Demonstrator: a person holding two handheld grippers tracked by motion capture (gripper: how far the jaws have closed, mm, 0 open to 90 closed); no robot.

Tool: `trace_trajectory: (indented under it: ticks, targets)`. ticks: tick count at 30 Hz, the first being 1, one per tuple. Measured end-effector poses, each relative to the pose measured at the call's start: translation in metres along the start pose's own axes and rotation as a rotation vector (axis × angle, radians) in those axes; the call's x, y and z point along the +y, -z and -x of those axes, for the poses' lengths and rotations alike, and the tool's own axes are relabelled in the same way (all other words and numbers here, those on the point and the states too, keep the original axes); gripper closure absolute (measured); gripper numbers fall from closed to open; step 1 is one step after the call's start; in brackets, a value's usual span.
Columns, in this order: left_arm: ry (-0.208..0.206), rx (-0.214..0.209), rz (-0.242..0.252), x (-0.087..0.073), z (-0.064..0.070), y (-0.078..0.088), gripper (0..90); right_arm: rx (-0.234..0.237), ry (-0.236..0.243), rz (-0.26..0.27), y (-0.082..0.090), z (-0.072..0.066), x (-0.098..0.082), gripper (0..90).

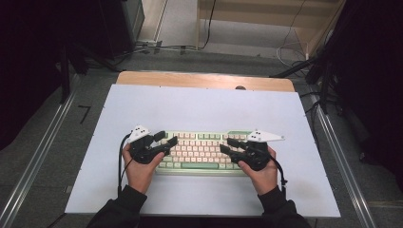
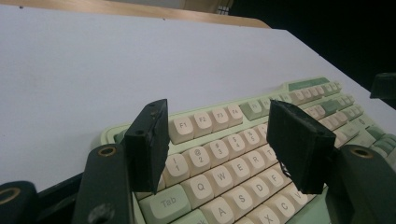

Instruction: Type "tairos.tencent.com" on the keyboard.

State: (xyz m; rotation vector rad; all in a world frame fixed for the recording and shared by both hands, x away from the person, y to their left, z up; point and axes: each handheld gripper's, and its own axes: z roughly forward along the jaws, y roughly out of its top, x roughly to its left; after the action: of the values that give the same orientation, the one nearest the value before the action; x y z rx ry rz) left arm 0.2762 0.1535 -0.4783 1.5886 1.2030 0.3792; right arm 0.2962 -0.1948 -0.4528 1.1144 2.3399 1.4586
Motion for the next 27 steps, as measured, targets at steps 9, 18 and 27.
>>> trace_trajectory:
  ticks: [9, 18, 27]
  targets:
    - [-0.009, 0.014, 0.026, -0.001, -0.002, 0.005, 31.9, -0.079, -0.041, 0.001, 0.009, 0.016, -0.011, 27.5]
    - [-0.013, 0.036, 0.035, -0.005, -0.005, 0.014, 28.0, -0.122, -0.069, 0.007, 0.027, 0.031, -0.021, 26.8]
    - [-0.016, 0.058, 0.036, -0.009, -0.008, 0.025, 26.1, -0.168, -0.095, 0.017, 0.044, 0.045, -0.029, 25.3]
